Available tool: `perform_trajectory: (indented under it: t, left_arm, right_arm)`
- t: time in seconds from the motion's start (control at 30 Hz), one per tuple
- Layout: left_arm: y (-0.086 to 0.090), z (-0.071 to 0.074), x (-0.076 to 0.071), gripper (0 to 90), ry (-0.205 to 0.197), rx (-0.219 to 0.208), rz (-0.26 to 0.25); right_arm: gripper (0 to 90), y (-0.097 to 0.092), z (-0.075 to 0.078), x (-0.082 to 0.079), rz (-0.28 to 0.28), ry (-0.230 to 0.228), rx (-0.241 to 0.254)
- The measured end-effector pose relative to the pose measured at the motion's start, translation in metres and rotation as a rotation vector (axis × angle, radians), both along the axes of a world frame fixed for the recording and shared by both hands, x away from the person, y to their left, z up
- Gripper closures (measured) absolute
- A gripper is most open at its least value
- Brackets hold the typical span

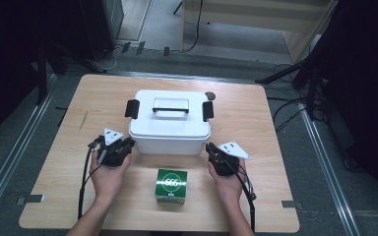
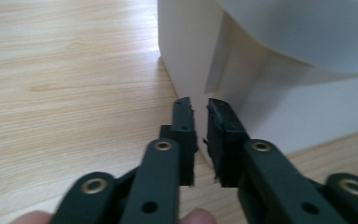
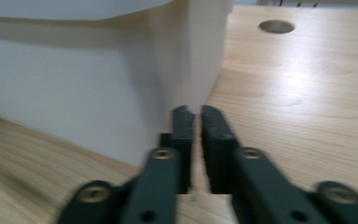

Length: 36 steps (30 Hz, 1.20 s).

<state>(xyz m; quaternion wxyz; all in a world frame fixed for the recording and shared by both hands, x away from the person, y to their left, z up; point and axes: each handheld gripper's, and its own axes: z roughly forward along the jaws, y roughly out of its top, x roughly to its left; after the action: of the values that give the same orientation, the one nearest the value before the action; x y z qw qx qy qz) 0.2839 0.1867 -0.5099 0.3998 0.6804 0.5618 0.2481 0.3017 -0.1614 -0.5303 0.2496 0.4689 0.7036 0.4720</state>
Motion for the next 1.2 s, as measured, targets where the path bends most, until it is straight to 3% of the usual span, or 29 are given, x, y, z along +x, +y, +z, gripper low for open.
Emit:
perform_trajectory:
  t: [0.03, 0.07, 0.13, 0.17, 0.23, 0.27, 0.3, 0.37, 0.43, 0.5, 0.53, 0.57, 0.6, 0.63, 0.67, 0.77, 0.87, 0.93, 1.0, 1.1, 1.2]
  left_arm:
    - [0.005, 0.000, -0.004, 71.0, -0.005, 0.002, 0.003]
    - [0.008, 0.000, -0.007, 71.0, -0.008, 0.000, 0.003]
    - [0.018, -0.001, -0.016, 61.4, -0.005, 0.015, 0.013]
    - [0.028, -0.003, -0.026, 45.7, -0.006, 0.002, 0.044]
    - [0.034, -0.003, -0.031, 43.0, -0.007, -0.016, 0.055]
    - [0.040, -0.004, -0.037, 30.8, -0.005, -0.034, 0.079]
    - [0.046, -0.005, -0.042, 30.8, 0.010, -0.042, 0.097]
    - [0.056, -0.006, -0.052, 16.9, 0.016, -0.039, 0.130]
    - [0.064, -0.008, -0.063, 8.8, -0.008, -0.008, 0.164]
    - [0.072, -0.011, -0.071, 1.8, -0.031, -0.014, 0.176]
    - [0.075, -0.012, -0.074, 1.8, -0.035, -0.019, 0.174]
    - [0.081, -0.017, -0.075, 0.0, -0.035, -0.018, 0.161]
    - [0.081, -0.017, -0.075, 0.0, -0.035, -0.018, 0.161]
    - [0.083, -0.019, -0.075, 0.0, -0.028, 0.010, 0.166]
    - [0.084, -0.020, -0.074, 0.0, -0.024, 0.029, 0.171]
    - [0.093, -0.023, -0.072, 0.0, -0.018, 0.026, 0.165]
    - [0.100, -0.030, -0.068, 0.0, -0.002, 0.021, 0.168]
    - [0.100, -0.037, -0.065, 0.0, 0.014, 0.071, 0.193]
    - [0.101, -0.041, -0.062, 0.0, 0.022, 0.084, 0.205]
    - [0.099, -0.041, -0.062, 0.0, -0.005, 0.085, 0.198]
    - [0.095, -0.042, -0.063, 0.0, -0.020, 0.112, 0.182]
  right_arm:
    - [64.4, -0.008, -0.001, -0.002, -0.021, -0.026, -0.040]
    - [64.4, -0.008, -0.001, -0.002, -0.021, -0.026, -0.040]
    - [60.7, -0.017, -0.002, -0.004, -0.041, -0.054, -0.075]
    - [57.0, -0.027, -0.003, -0.006, -0.044, -0.071, -0.116]
    - [56.1, -0.032, -0.002, -0.007, -0.052, -0.067, -0.135]
    - [56.3, -0.040, 0.001, -0.010, -0.041, -0.009, -0.143]
    - [56.3, -0.040, 0.001, -0.010, -0.041, -0.009, -0.143]
    - [50.5, -0.047, 0.004, -0.016, -0.028, -0.008, -0.146]
    - [39.9, -0.053, 0.007, -0.020, -0.025, -0.015, -0.152]
    - [23.8, -0.062, 0.011, -0.022, -0.010, 0.000, -0.138]
    - [23.8, -0.062, 0.011, -0.022, -0.010, 0.000, -0.138]
    - [13.7, -0.067, 0.013, -0.023, -0.007, 0.012, -0.119]
    - [13.7, -0.067, 0.013, -0.023, -0.007, 0.012, -0.119]
    - [2.6, -0.072, 0.016, -0.022, 0.015, 0.028, -0.103]
    - [0.0, -0.073, 0.017, -0.022, 0.024, 0.039, -0.099]
    - [0.0, -0.075, 0.020, -0.023, 0.060, 0.053, -0.100]
    - [0.0, -0.077, 0.027, -0.023, 0.077, 0.061, -0.138]
    - [0.0, -0.078, 0.034, -0.021, 0.109, 0.059, -0.165]
    - [0.0, -0.077, 0.036, -0.021, 0.115, 0.061, -0.172]
    - [0.0, -0.075, 0.045, -0.018, 0.151, 0.058, -0.204]
    - [0.0, -0.073, 0.055, -0.015, 0.176, 0.064, -0.240]
